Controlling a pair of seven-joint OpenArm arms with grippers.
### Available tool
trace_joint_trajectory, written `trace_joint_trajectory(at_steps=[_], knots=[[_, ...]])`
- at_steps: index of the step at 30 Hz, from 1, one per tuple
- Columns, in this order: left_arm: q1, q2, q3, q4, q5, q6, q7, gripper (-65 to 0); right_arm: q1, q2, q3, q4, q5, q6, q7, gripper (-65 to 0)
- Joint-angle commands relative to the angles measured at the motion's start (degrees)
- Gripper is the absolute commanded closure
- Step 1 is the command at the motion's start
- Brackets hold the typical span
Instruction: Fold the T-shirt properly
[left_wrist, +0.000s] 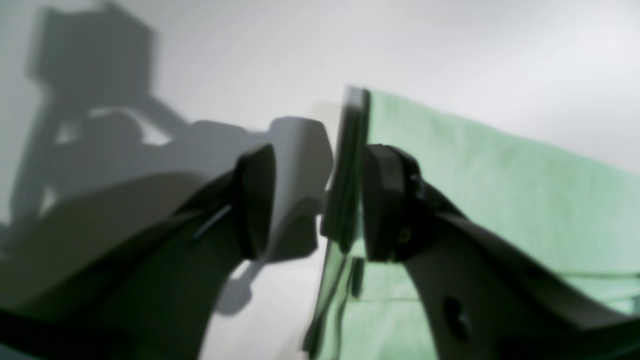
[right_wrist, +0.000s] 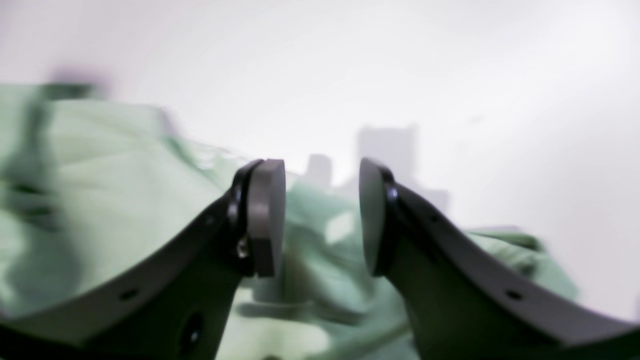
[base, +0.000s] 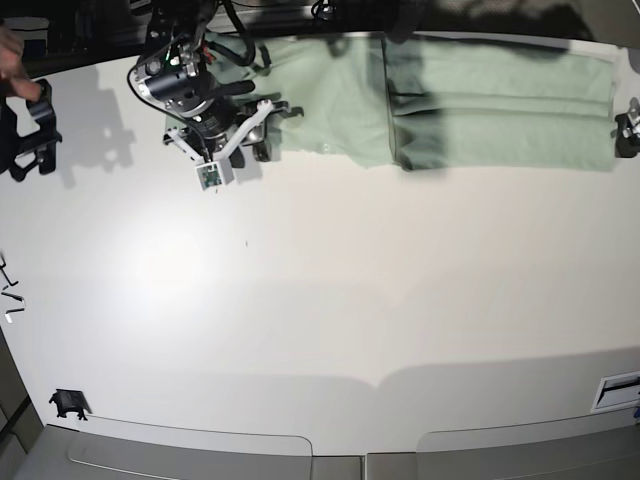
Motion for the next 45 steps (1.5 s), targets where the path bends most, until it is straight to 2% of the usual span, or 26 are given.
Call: trace_joint_trajectory(at_steps=[1, 5, 9, 15, 19, 23, 28, 30, 34, 45], knots=[[-0.5, -1.9, -0.6, -0.4, -2.6, -0.9, -0.9, -29.6, 0.3, 0.6, 0.0, 1.0, -0.2, -0.1, 1.2, -23.1], [-0.4, -1.9, -0.7, -2.6, -3.7, -1.8, -0.2, -32.3, 0.3, 2.9, 2.5, 0.9, -2.1, -1.4, 1.2, -23.1], [-0.4, -1.9, -0.7, -2.7, -3.8, -1.8, 1.1, -32.3, 0.3, 5.5, 9.9, 0.9, -1.3, -2.5, 1.7, -23.0], [0.4, -1.6, -0.6, -2.7, -4.3, -1.8, 2.6, -32.3, 0.3, 8.4, 23.1, 0.5, 7.5, -2.4, 1.5, -23.0], [2.4, -1.4, -0.6, -2.7, -8.2, -1.9, 4.9, -32.3, 0.3, 8.8, 28.3, 0.5, 13.0, -2.2, 1.1, -23.0], [3.3, -0.1, -0.6, -2.7, -9.7, -2.5, 6.5, -32.3, 0.3, 8.8, 28.9, 0.5, 16.4, -0.8, 0.9, -23.0], [3.4, 1.8, -0.6, -2.7, -9.3, -2.5, 6.6, -33.4, 0.3, 8.8, 28.8, 0.5, 19.5, -0.6, 0.7, -23.0], [3.4, 1.7, -0.6, -2.7, -9.3, -2.5, 6.8, -35.7, 0.3, 8.8, 28.8, 0.5, 19.5, -0.6, 0.7, -23.0], [3.4, 1.7, -0.6, -2.7, -8.7, -2.5, 7.5, -36.0, 0.2, 8.8, 28.8, 0.5, 19.4, -0.5, 0.6, -23.0], [3.4, 0.9, -0.6, -2.6, -8.3, -2.5, 15.5, -35.9, 0.3, 8.8, 28.8, 0.5, 19.5, -0.5, 0.2, -23.0]])
